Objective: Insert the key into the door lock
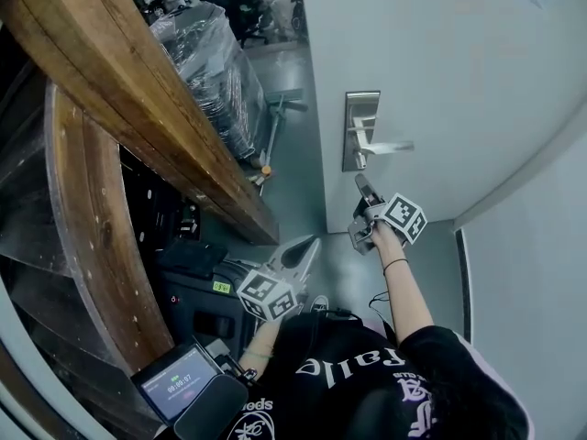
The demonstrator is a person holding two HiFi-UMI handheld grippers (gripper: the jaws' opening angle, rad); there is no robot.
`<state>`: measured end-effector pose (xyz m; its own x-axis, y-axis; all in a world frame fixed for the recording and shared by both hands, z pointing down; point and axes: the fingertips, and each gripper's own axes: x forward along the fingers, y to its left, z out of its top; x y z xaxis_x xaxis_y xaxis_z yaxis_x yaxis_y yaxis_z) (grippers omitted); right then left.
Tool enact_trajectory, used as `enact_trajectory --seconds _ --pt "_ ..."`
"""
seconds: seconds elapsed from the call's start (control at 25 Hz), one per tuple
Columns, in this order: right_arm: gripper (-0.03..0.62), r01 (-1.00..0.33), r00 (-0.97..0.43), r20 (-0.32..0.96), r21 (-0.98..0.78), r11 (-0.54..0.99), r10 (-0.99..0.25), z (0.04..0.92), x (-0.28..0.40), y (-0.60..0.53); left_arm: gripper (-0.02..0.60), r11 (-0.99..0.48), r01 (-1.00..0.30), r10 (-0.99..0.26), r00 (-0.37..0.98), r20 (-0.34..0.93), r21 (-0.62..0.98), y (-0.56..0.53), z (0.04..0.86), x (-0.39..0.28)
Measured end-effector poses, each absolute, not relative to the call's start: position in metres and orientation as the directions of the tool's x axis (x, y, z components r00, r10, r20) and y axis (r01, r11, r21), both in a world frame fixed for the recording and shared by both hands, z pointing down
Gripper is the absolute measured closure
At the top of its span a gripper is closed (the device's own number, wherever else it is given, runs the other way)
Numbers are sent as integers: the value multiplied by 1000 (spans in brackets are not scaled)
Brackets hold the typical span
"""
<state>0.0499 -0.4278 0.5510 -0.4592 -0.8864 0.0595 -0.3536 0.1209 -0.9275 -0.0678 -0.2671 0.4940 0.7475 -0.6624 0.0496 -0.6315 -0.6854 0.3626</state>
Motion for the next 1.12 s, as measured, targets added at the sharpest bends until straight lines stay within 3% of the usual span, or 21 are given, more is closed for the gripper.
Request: enact_trajectory --seconds 0.24,0.52,0.72,1.12 --pt "491 -432 -518 77 -883 183 -852 541 53 -380 577 -680 -629 -666 745 43 376 -249 491 -50" --pt "546 -485 -599 66 -823 296 -798 517 54 -310 577 -655 -645 -686 726 47 392 -214 490 -22" --pt "561 -590 -644 116 -705 395 -756 505 60 -259 577 -604 -677 -723 688 67 421 -174 496 -8" --pt "568 -594 -706 121 -636 492 -698 506 49 -187 577 -500 -724 -794 602 81 475 -112 509 -22"
